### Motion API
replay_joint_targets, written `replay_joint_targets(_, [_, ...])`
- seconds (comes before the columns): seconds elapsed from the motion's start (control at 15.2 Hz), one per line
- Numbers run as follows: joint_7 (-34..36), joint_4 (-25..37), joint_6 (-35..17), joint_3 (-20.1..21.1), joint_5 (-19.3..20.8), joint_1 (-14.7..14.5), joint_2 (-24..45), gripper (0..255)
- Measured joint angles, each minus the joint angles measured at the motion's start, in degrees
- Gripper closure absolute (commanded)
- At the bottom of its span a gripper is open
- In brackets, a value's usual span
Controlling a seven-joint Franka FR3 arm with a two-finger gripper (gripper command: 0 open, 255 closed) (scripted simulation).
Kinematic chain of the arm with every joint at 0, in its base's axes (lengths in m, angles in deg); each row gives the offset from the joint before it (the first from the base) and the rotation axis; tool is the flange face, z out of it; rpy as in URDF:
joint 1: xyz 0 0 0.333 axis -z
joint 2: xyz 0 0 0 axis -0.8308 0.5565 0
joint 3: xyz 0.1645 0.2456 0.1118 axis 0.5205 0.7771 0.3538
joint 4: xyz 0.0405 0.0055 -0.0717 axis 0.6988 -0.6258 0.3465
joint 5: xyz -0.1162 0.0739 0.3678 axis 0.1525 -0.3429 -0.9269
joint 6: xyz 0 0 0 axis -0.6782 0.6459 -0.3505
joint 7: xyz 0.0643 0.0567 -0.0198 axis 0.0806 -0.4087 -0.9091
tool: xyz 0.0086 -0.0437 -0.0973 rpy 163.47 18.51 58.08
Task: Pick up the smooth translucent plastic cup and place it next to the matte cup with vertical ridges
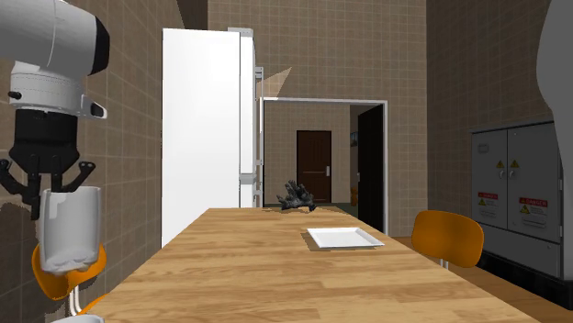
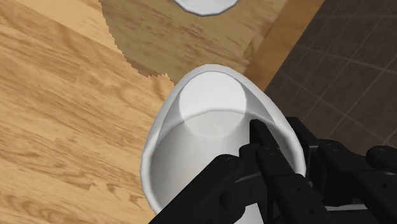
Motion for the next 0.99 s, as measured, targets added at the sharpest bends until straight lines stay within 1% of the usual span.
replay_joint_targets(0.99, [-0.6, -3.4, -9.3, 0.4, -0.8, 0.2, 5.9, 255])
